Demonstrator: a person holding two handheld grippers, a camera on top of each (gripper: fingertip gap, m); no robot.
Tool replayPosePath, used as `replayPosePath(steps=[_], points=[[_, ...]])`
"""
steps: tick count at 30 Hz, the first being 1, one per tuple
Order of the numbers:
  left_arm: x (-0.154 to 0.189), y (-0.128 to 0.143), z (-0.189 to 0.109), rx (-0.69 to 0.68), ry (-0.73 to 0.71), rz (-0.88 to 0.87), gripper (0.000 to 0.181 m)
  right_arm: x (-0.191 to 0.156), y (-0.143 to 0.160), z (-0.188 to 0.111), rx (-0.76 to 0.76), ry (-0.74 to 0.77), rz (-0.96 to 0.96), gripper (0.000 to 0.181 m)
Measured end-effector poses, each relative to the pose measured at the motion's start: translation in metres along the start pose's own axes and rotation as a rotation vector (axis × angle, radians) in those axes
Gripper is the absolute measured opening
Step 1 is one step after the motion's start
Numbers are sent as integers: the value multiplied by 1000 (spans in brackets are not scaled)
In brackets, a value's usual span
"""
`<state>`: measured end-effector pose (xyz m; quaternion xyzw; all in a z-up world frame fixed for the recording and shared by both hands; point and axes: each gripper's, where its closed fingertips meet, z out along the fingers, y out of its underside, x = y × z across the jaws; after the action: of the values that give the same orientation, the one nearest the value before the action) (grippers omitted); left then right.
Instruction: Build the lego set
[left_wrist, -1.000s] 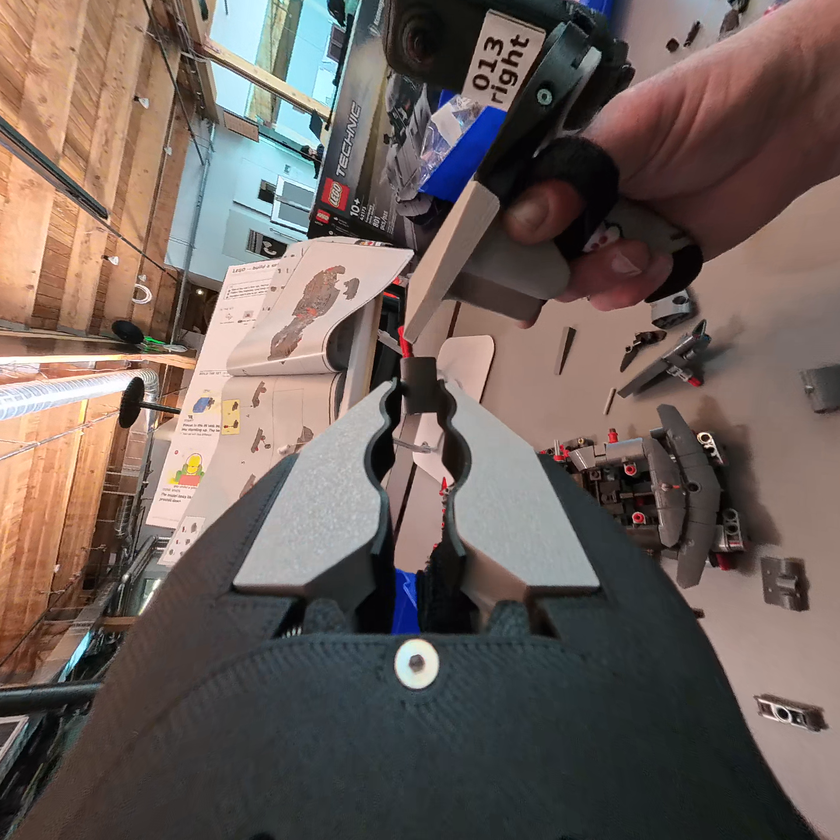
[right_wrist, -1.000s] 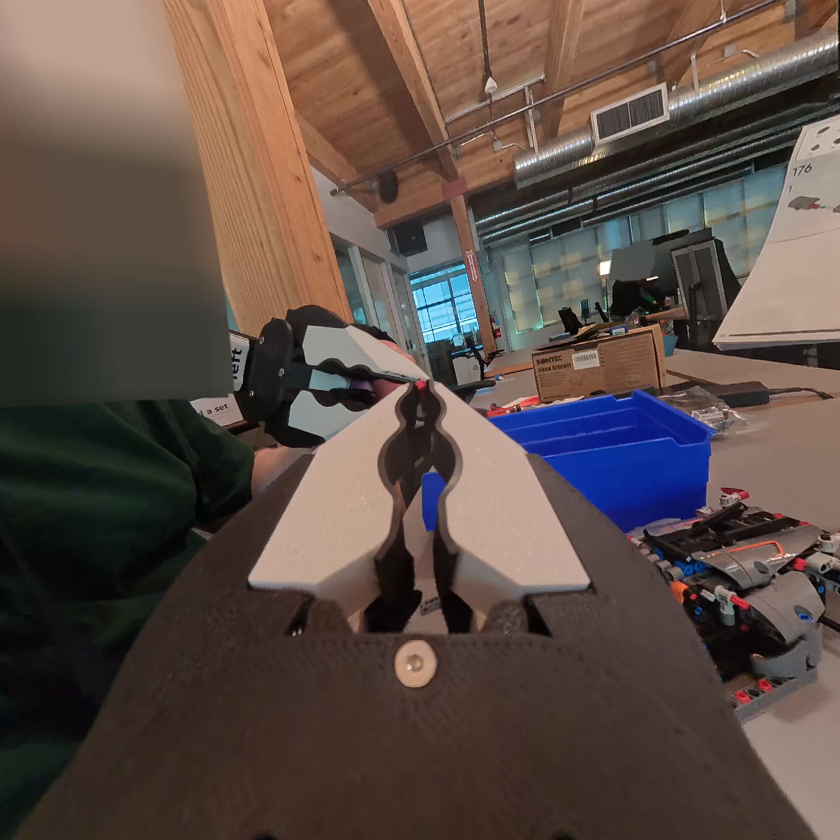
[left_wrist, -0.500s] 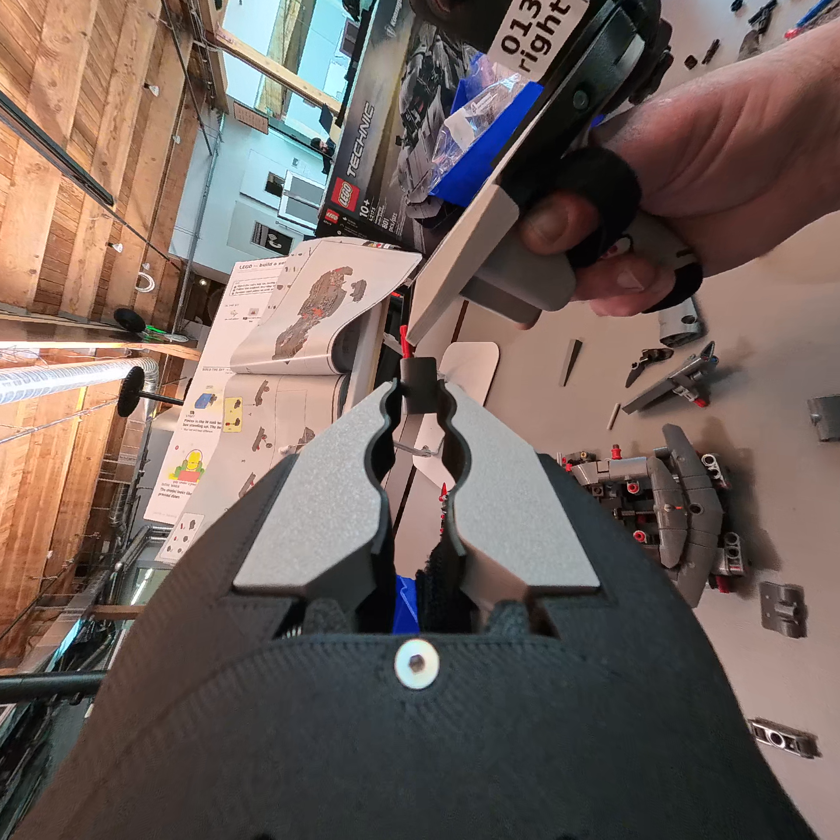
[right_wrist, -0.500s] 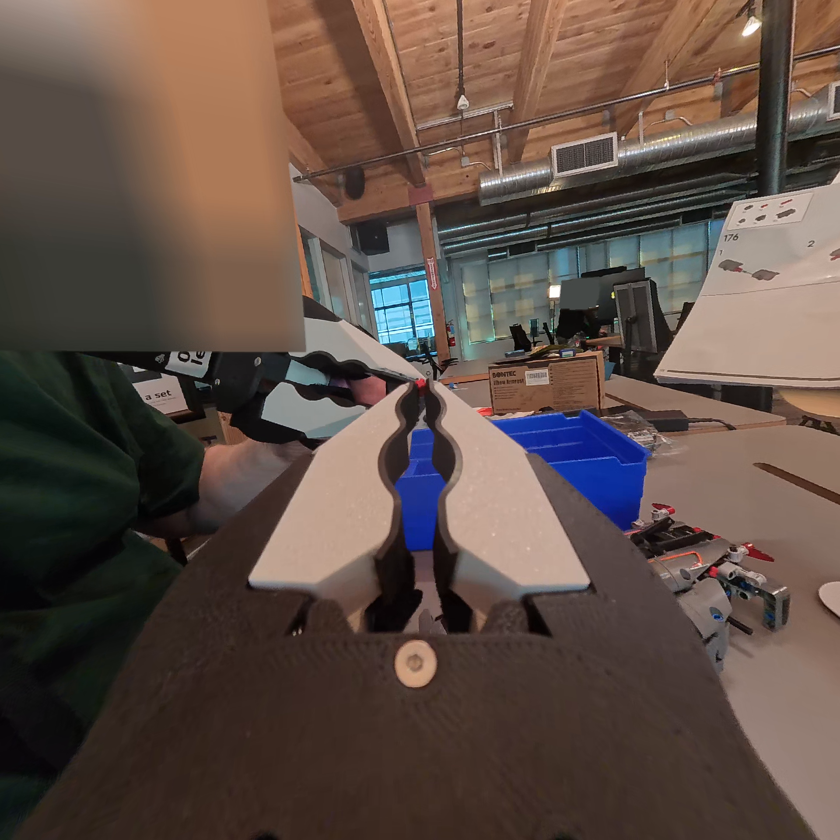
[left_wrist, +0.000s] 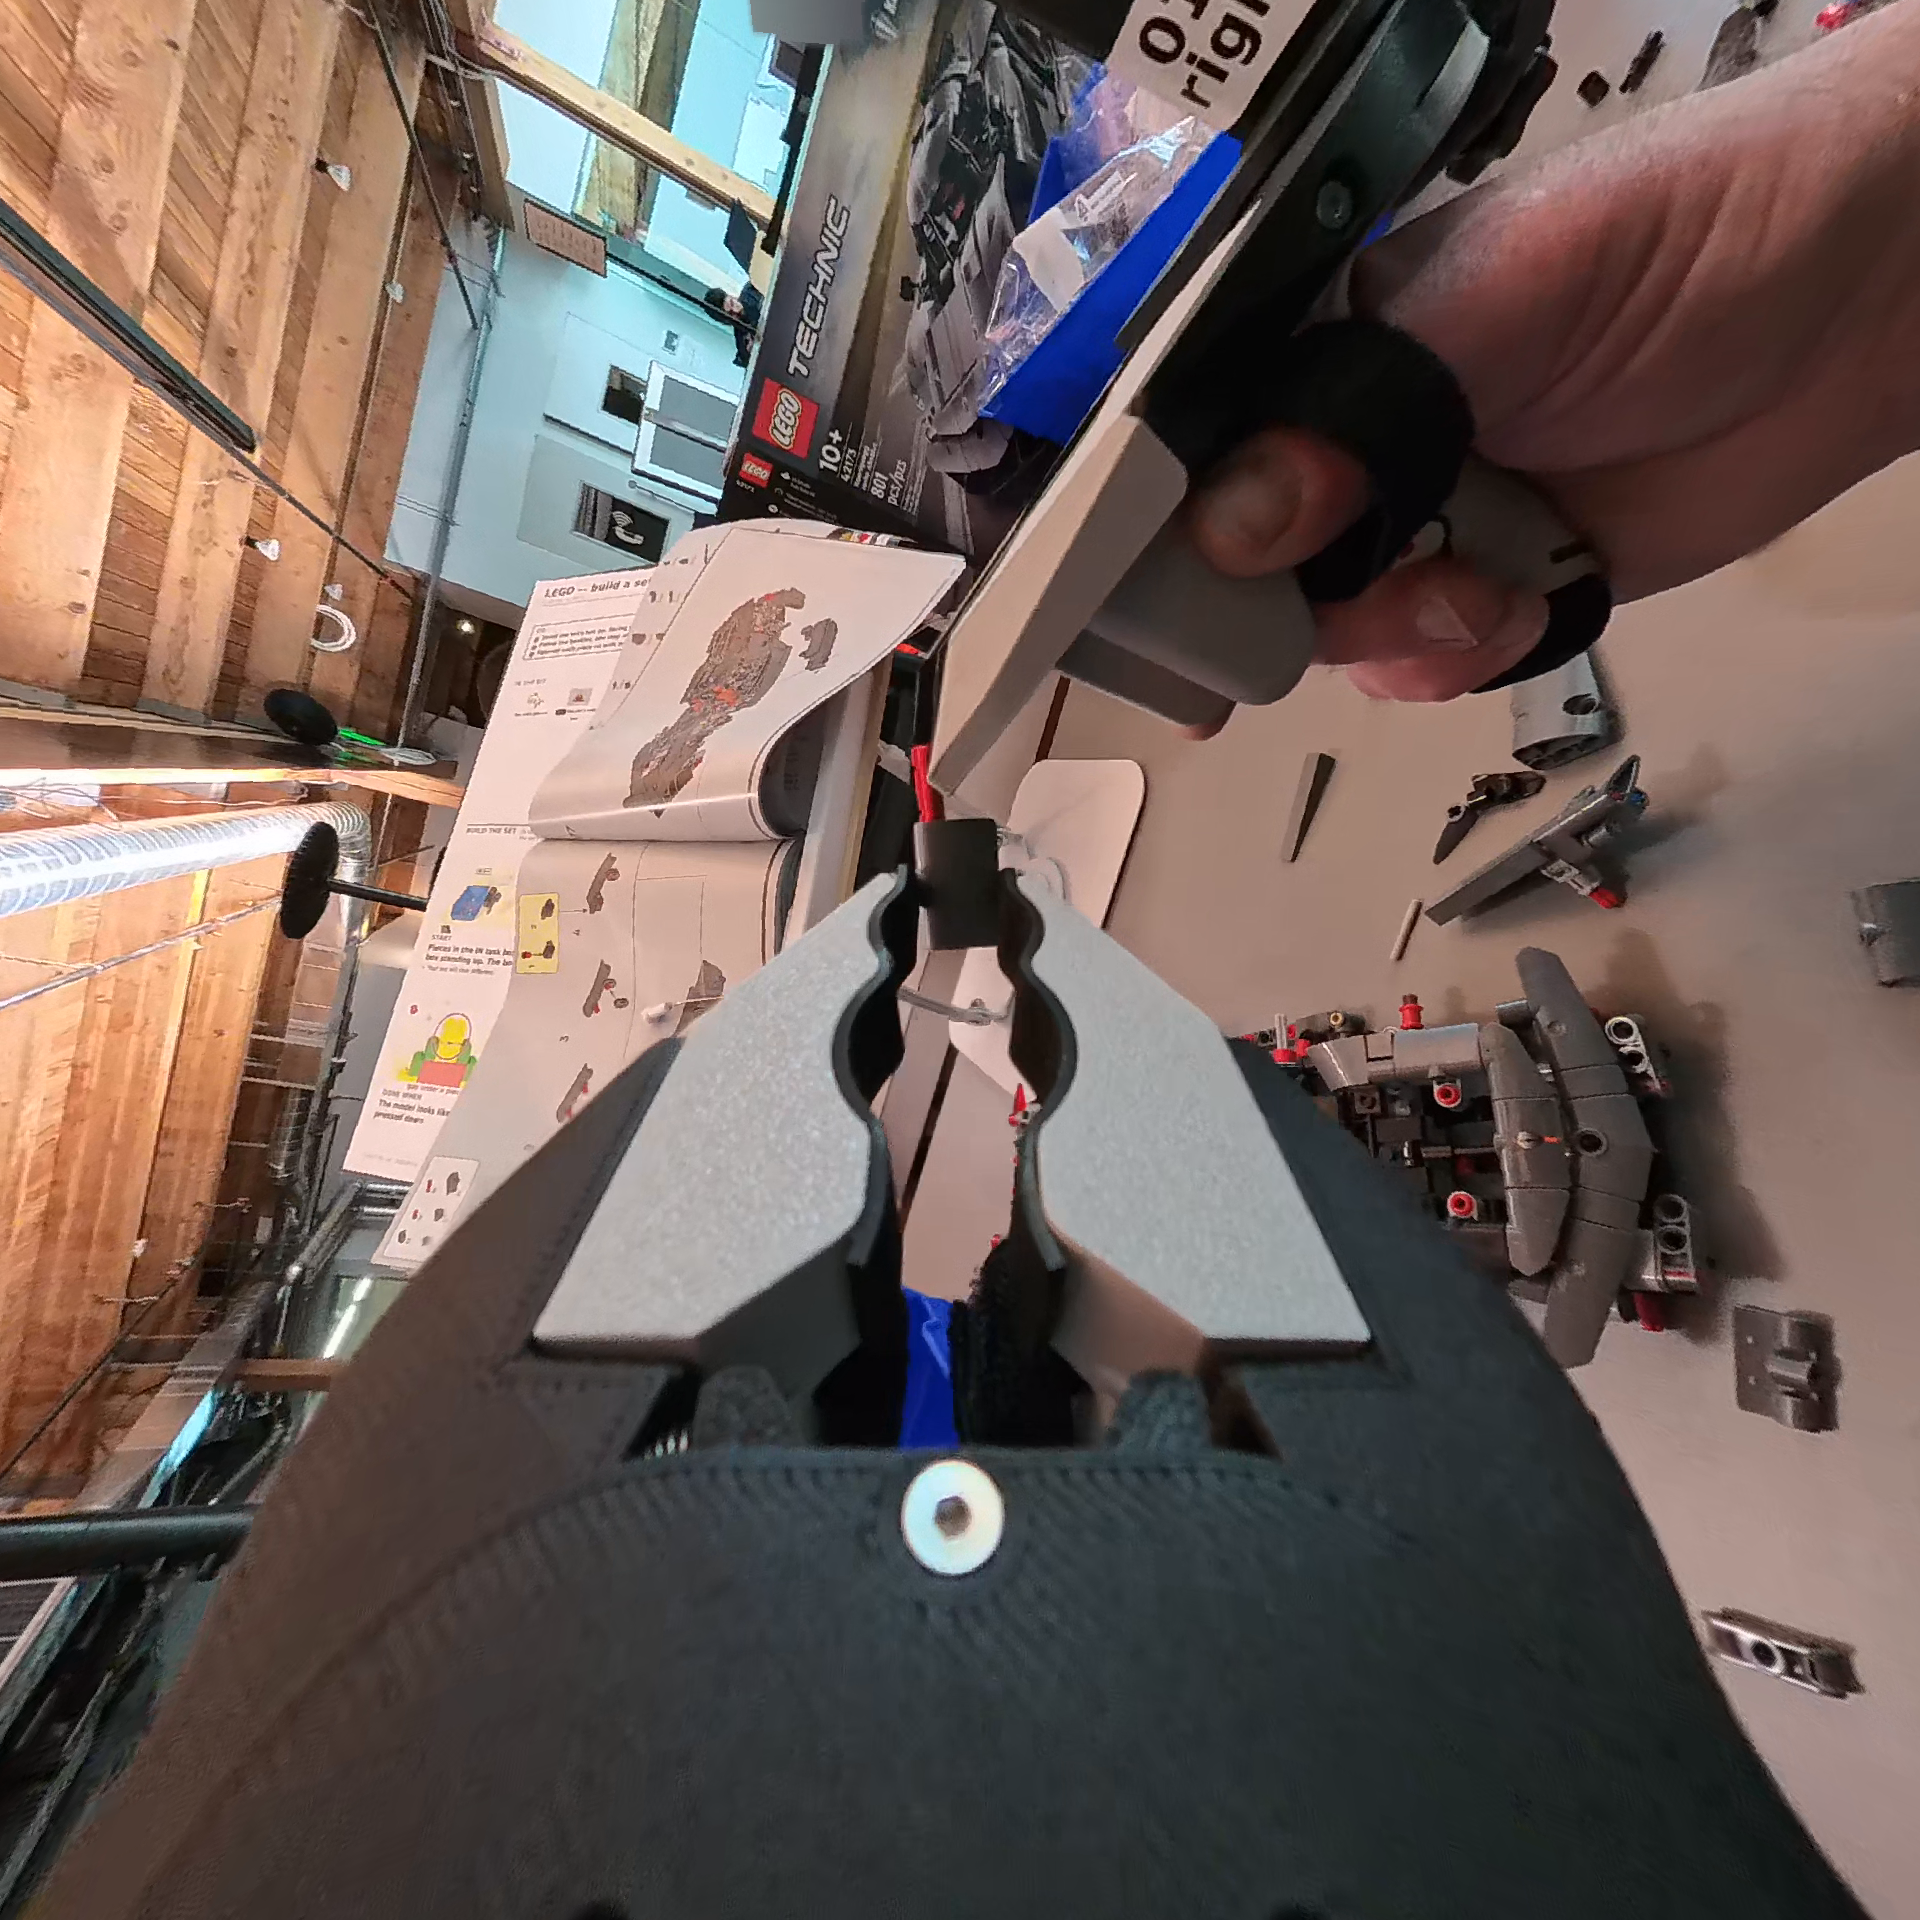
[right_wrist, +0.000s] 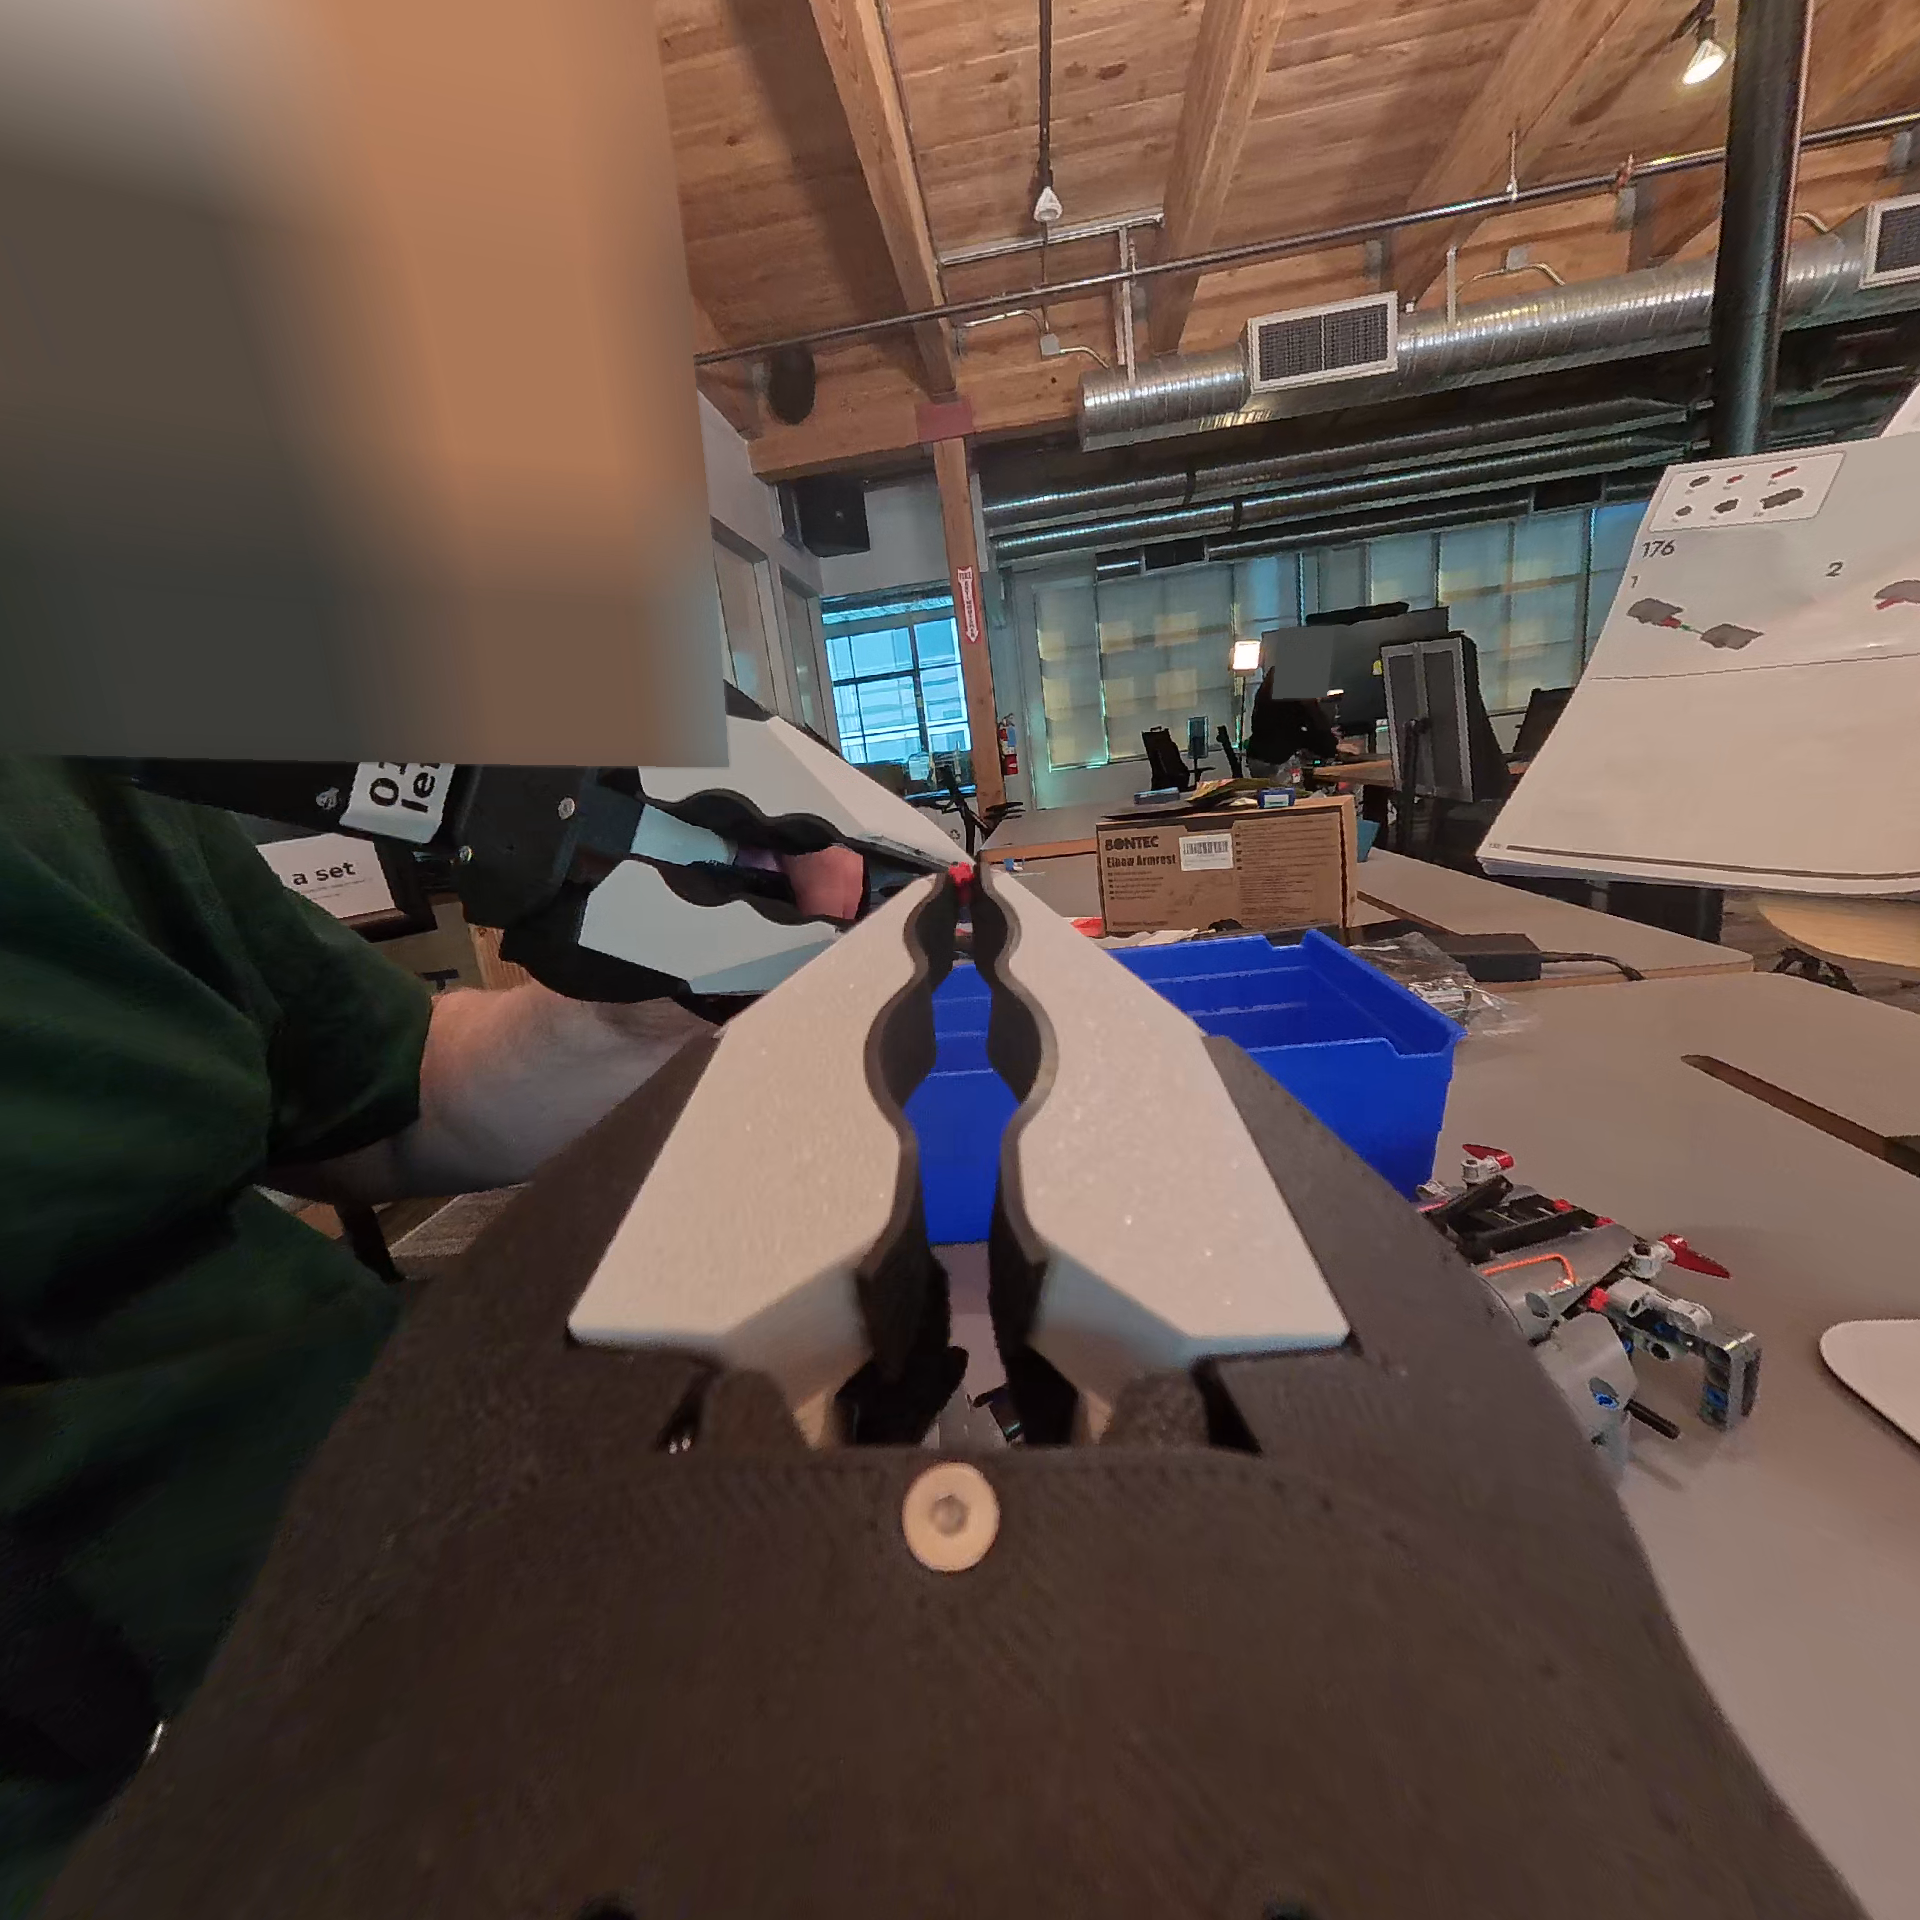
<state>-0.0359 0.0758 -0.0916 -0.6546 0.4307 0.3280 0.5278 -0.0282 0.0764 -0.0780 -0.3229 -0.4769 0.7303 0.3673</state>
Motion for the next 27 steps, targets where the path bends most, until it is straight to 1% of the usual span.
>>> replayPosePath(steps=[12,20,24,26,27], points=[[0,0,2,16,7,-77,12,1,0,0,-3,29,-45,1],[1,2,3,0,6,-80,12,3,1,1,-17,47,-61,2],[3,4,3,21,41,-156,12,4,1,2,-19,43,-47,2],[2,2,2,49,67,-227,13,3,1,3,-29,39,-55,7],[3,2,2,63,92,-273,13,4,0,3,-28,48,-60,19]])
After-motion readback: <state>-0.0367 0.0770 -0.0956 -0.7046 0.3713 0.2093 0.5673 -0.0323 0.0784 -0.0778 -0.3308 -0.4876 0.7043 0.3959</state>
